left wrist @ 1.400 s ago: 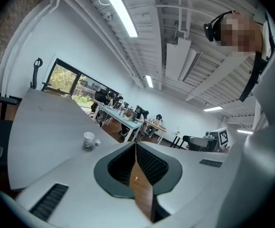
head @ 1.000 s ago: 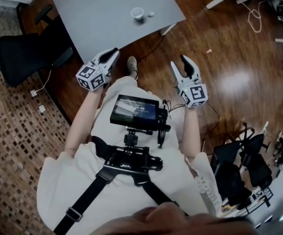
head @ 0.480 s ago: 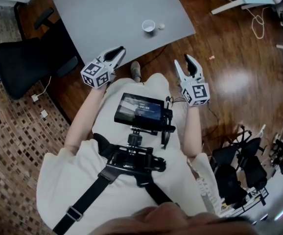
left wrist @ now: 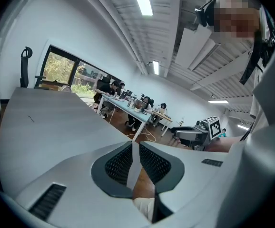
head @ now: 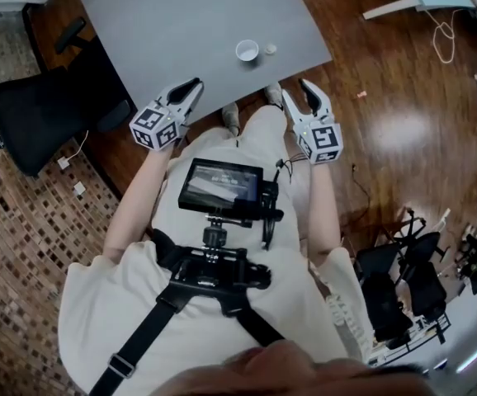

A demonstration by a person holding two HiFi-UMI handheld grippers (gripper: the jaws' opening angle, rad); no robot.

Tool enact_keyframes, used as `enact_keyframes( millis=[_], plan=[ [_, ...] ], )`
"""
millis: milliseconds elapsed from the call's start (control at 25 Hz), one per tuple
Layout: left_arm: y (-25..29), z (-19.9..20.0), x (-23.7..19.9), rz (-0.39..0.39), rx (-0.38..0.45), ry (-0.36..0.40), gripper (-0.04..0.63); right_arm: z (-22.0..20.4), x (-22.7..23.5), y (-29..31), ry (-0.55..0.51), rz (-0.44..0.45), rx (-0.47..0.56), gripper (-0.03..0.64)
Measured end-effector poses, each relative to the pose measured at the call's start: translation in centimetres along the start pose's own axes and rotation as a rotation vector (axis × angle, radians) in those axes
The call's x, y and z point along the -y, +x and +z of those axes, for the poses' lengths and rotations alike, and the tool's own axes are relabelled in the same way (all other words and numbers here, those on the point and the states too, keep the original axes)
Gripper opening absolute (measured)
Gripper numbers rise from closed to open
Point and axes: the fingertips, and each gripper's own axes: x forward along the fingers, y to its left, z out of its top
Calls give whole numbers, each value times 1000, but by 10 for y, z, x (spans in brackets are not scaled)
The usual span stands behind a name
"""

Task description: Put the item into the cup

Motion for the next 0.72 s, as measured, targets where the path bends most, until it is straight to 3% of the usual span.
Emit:
enact_keyframes(
  millis=[240, 520, 720],
  plan=[
    [26, 7, -3, 82, -18, -37, 46, -30, 42, 59, -8, 59, -114, 209],
    [66, 19, 2, 165, -30, -60, 46, -107, 90, 141, -88, 164, -350, 209],
    [89, 21, 1, 243, -28, -118, 47, -156, 113, 188, -115, 246, -496, 209]
  ],
)
